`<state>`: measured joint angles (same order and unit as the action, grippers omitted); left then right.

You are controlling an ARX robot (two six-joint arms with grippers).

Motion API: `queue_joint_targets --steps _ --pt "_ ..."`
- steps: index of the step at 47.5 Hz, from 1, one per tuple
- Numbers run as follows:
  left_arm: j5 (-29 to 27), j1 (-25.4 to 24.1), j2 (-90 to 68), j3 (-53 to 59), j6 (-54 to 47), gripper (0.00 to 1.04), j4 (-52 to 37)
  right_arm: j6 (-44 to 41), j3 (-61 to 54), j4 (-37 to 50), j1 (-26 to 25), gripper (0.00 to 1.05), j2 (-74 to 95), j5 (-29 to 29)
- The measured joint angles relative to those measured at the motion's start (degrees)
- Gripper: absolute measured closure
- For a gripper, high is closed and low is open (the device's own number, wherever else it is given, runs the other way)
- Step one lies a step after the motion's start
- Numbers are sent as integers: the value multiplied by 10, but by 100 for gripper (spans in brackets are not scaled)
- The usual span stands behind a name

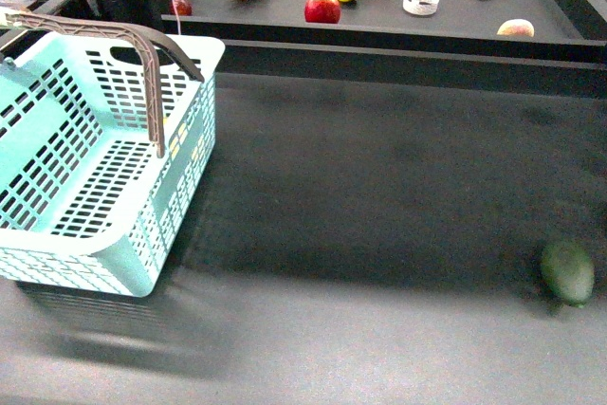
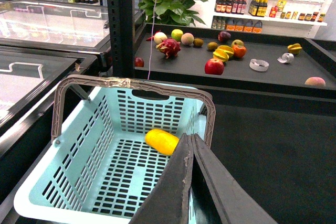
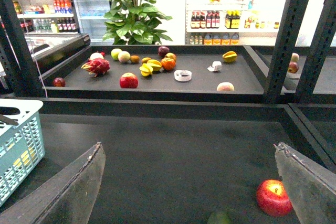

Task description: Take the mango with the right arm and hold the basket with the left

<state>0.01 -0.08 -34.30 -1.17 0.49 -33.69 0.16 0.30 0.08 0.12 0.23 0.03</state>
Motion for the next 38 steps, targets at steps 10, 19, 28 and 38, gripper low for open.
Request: queue_joint_targets --steps 10,19,28,38 --pt "0 0 89 0 0 101 82 0 0 0 0 8 0 0" --pt "0 0 144 0 0 101 136 0 0 0 0 8 0 0" --pt "0 0 189 0 0 101 180 0 0 0 0 8 0 0" --pt "0 0 224 0 0 101 215 0 0 0 0 8 0 0"
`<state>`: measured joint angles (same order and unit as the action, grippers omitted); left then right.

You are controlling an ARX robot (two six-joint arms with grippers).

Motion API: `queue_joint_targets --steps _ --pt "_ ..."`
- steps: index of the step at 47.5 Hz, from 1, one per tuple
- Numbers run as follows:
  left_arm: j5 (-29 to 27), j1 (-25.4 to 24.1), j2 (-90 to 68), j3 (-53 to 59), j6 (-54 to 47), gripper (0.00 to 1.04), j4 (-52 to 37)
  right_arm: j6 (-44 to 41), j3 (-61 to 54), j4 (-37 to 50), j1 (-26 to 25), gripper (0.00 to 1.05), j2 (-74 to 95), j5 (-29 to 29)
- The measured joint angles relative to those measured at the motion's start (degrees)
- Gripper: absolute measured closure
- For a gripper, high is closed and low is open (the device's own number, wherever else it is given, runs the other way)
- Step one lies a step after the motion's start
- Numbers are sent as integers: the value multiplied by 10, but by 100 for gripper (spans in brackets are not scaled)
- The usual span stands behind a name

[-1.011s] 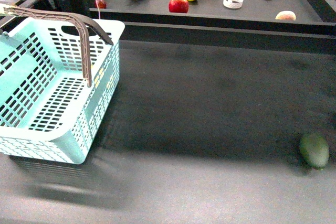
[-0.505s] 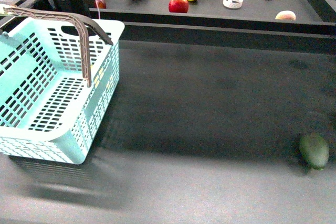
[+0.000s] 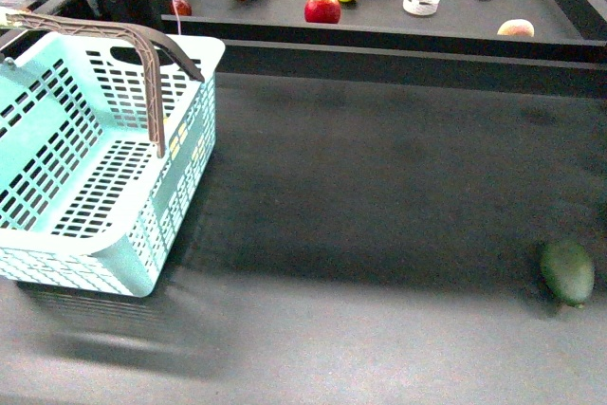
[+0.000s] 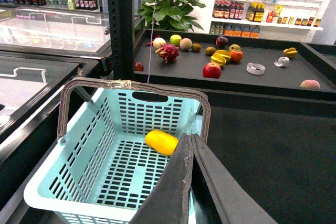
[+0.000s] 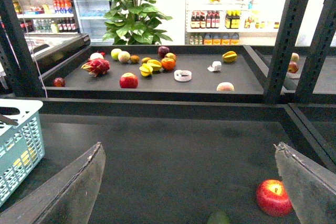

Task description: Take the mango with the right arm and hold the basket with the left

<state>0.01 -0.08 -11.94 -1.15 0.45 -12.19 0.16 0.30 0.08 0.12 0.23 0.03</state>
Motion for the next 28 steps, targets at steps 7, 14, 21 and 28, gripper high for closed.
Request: queue_joint_targets --steps 7,14,21,28 --pt "0 0 29 0 0 101 30 0 0 0 0 8 0 0" --pt "0 0 113 0 0 101 118 0 0 0 0 8 0 0" --pt "0 0 116 0 0 101 120 0 0 0 0 8 0 0" --pt "0 0 116 0 0 101 120 0 0 0 0 8 0 0"
